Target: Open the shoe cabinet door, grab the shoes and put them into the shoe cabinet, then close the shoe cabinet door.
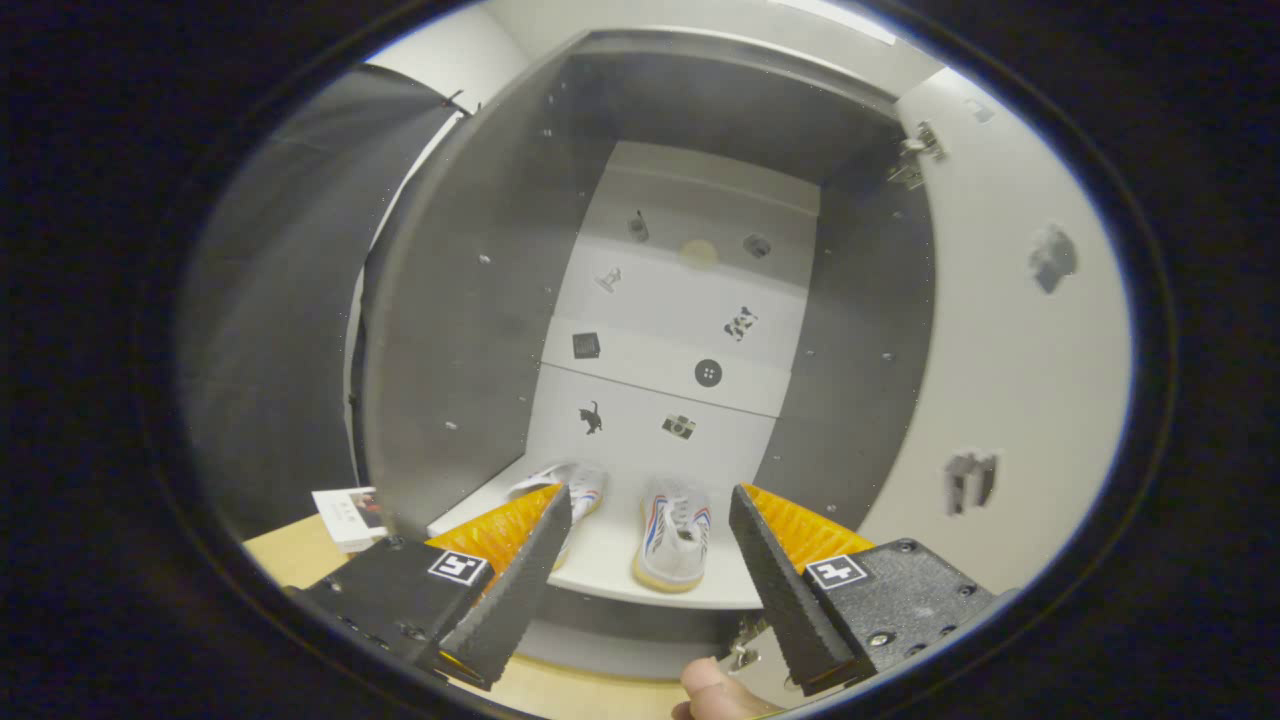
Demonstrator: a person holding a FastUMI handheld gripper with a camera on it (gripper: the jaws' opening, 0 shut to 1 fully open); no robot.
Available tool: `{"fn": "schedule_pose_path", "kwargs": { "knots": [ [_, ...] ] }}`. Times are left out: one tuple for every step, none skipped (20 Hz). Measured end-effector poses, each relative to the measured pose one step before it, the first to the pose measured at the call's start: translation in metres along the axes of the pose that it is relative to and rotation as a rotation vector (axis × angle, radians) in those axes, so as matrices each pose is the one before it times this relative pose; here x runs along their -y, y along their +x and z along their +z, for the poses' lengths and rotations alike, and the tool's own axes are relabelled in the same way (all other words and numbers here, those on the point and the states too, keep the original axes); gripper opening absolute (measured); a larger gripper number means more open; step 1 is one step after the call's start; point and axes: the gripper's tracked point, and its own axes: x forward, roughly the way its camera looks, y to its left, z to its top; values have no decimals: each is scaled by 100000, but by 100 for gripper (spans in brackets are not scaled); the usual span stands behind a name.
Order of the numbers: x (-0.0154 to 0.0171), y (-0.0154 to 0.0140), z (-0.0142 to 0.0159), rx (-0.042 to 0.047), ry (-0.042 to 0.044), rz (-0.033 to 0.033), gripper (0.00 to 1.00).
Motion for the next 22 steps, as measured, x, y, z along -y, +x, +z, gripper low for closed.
{"fn": "schedule_pose_path", "kwargs": {
  "knots": [
    [-303, -2261, -88, 200, 2716, 1047, 100],
    [-165, -2176, 72, -166, 2978, 933, 100],
    [76, -2425, 205, -232, 1991, 30, 100],
    [532, -2376, 475, 1512, 1624, -1143, 100],
    [656, -2379, 992, 2557, 653, -1415, 100],
    [567, -2360, 1199, 3536, 706, -1248, 100],
    [276, -2338, 1346, 3580, 146, 776, 100],
    [223, -2321, 867, 2399, 503, 770, 100],
    [128, -2146, 782, 1142, 1534, 1776, 100],
    [-189, -1978, 529, 522, 450, 2981, 100],
    [193, -2065, 768, 1277, 1222, 2452, 100],
    [512, -1533, 1052, 2129, 1260, 1624, 100],
    [805, -1509, 324, -832, -1123, 1231, 100],
    [884, -1668, -289, -2086, -755, 1858, 100],
    [744, -1414, -107, -1203, 834, 3030, 100],
    [683, -1191, 608, 245, 1255, 3034, 100],
    [1320, -1112, 428, 75, -458, 1332, 100],
    [2301, -774, -99, -339, -1529, -1242, 100],
    [2370, -807, 272, 830, -925, -1918, 100],
    [2052, -795, 527, 1424, 384, -2438, 100],
    [2314, -736, 287, 1032, 1144, -2582, 100],
    [1509, 305, 272, 1251, 1133, -2058, 100]
  ]
}}
